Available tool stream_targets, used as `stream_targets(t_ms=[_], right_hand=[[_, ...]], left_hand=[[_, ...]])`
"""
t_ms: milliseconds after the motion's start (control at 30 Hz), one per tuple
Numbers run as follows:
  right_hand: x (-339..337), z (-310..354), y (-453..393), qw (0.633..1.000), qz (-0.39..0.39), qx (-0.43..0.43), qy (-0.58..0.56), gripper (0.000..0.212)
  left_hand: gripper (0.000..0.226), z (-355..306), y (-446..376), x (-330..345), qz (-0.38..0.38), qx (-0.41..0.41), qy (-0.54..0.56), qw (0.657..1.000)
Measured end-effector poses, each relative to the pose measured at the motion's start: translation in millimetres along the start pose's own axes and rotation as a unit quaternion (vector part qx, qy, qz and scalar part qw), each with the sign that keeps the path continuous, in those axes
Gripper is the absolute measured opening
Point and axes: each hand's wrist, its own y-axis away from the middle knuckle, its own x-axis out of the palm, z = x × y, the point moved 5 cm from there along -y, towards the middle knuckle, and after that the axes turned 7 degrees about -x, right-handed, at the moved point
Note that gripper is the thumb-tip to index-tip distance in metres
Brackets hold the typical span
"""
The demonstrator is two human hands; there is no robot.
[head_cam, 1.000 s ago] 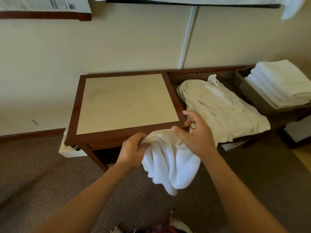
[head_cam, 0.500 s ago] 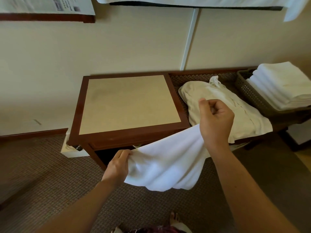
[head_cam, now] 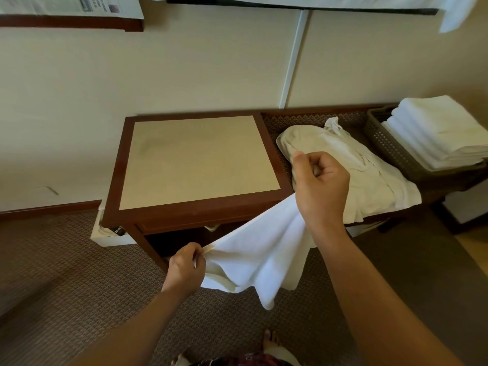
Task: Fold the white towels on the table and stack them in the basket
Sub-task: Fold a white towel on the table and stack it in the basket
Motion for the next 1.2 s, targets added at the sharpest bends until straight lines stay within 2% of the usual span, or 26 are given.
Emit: stream_targets(t_ms=[100,200,300,433,500,633,767,933,1067,1133,1200], right_hand=[[-2.0,-0.9,-1.8,0.999,0.027,-0.012,0.022,0.028],[-7.7,-10.7,-5.3,0.992,0.097,-0.013,0.083,0.024],[-14.9,-37.4,-8.8,0.974,0.190,0.046,0.110,0.027],[-24.4,-77.6,-2.4,0.943,0.284,0.162,0.064,0.036],[-27.9,-95.5,-0.5,0.937,0.289,0.184,0.063,0.033],[-33.0,-127.1,-10.3,0.948,0.259,0.178,0.060,0.027],[-40.3,-156.4,-26.3,0.957,0.219,0.182,0.058,0.021],[-46.0,-173.3,-48.9,0.959,0.240,0.149,0.021,0.023],[-49.5,-187.7,-52.5,0.963,0.235,0.130,-0.008,0.025],[-53.6,-196.8,-49.6,0.970,0.210,0.120,-0.004,0.027],[-59.2,-205.7,-46.0,0.976,0.177,0.127,0.003,0.028]], left_hand=[[0.021,3.7,-1.5,-4.8,-0.020,-0.020,0.013,1.000],[0.022,10.4,-9.8,-17.2,-0.070,-0.057,0.024,0.996],[0.018,7.6,-21.6,-39.2,-0.122,-0.057,0.017,0.991],[0.019,-4.1,-44.2,-75.5,-0.168,0.001,-0.044,0.985],[0.018,-11.7,-54.3,-91.1,-0.185,0.050,-0.105,0.976],[0.027,-26.5,-59.2,-113.2,-0.218,0.091,-0.185,0.954],[0.037,-38.6,-52.8,-114.9,-0.184,0.175,-0.245,0.936],[0.046,-52.2,-30.1,-104.2,-0.193,0.293,-0.267,0.897],[0.040,-56.6,-16.1,-95.2,-0.261,0.226,-0.262,0.901],[0.040,-53.7,-14.0,-88.2,-0.254,0.212,-0.272,0.904],[0.043,-55.1,-13.8,-80.8,-0.240,0.233,-0.283,0.899]])
